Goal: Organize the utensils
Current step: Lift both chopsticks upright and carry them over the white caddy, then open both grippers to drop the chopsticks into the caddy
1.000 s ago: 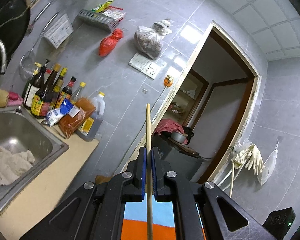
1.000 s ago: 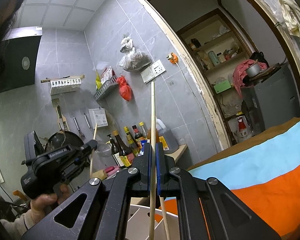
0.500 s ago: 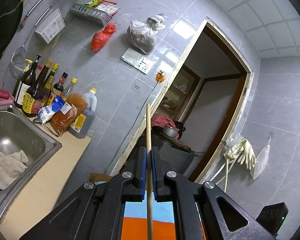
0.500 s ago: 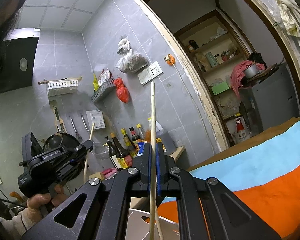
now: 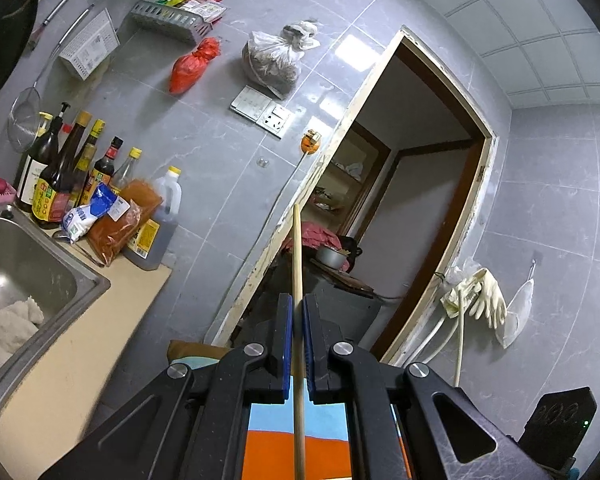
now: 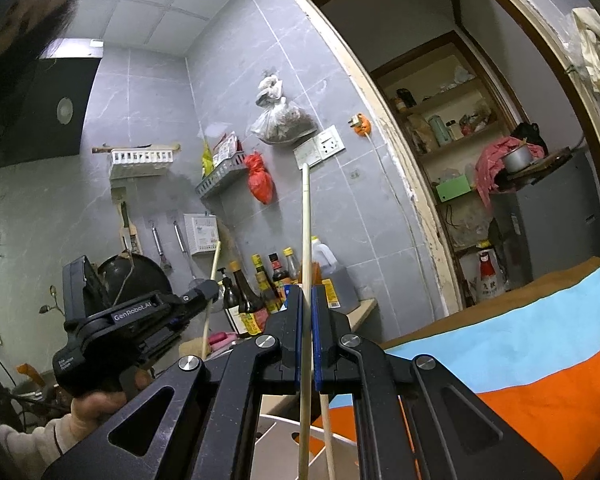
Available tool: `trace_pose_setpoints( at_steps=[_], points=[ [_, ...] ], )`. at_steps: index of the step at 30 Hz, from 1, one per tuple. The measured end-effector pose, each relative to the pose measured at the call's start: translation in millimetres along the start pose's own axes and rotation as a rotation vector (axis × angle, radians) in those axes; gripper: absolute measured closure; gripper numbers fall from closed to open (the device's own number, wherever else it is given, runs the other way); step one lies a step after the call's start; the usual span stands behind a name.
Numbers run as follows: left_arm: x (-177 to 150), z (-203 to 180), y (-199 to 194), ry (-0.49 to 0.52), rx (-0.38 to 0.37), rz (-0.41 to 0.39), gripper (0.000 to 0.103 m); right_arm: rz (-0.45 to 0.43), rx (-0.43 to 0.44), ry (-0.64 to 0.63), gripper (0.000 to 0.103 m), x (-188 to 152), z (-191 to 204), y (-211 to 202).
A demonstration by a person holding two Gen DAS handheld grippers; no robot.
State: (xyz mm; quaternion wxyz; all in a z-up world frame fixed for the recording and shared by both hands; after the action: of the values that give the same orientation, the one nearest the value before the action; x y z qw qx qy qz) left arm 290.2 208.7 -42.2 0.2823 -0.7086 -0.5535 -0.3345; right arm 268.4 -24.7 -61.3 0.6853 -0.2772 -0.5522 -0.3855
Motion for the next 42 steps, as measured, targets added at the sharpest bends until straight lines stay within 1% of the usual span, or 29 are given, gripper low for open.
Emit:
trace_pose_setpoints(
  at_steps=[7,12,29,36,38,40,41,42],
  points=[
    [-11,-6,2,0.051,-0.009,0.004,0.098,-0.019,-0.008,-0.060,0.099,1,8,-3],
    [-18,-9,2,0.084,-0.007,0.012,0.098,-0.037,0.002,-0.065,0.099,3,9,-6],
    [-24,-5,-6,0.092,0.017,0.041,0.098,-0.047,-0.021,-0.051,0.098,3,3,-5],
    [-27,-10,-11,0.115,0.018,0.064,0.098,-0.024,-0.032,-0.042,0.098,0,1,-5],
    [-27,-10,-12,0.116,0.021,0.075,0.098,-0.015,-0.035,-0.039,0.094,1,1,-7],
    [-27,-10,-13,0.113,0.025,0.089,0.098,-0.012,-0.042,-0.034,0.075,2,0,-9],
    [-27,-10,-14,0.113,0.029,0.097,0.098,-0.015,-0.046,-0.027,0.073,3,-1,-11],
    [-27,-11,-14,0.114,0.034,0.106,0.098,-0.017,-0.049,-0.022,0.073,4,-1,-12]
  ],
)
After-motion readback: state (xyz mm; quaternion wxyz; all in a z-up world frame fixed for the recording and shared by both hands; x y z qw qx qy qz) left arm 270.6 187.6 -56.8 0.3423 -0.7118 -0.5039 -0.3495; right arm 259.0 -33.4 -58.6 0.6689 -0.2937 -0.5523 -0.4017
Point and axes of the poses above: each gripper's, at about its wrist camera, not at the fingertips, and y roughly the way its jaws point, z to its left, x to its top, the point moved 3 cm from there along y, roughly the way its jaws point, and after that the axes turned 8 degrees about -y, right-handed, at the moved point
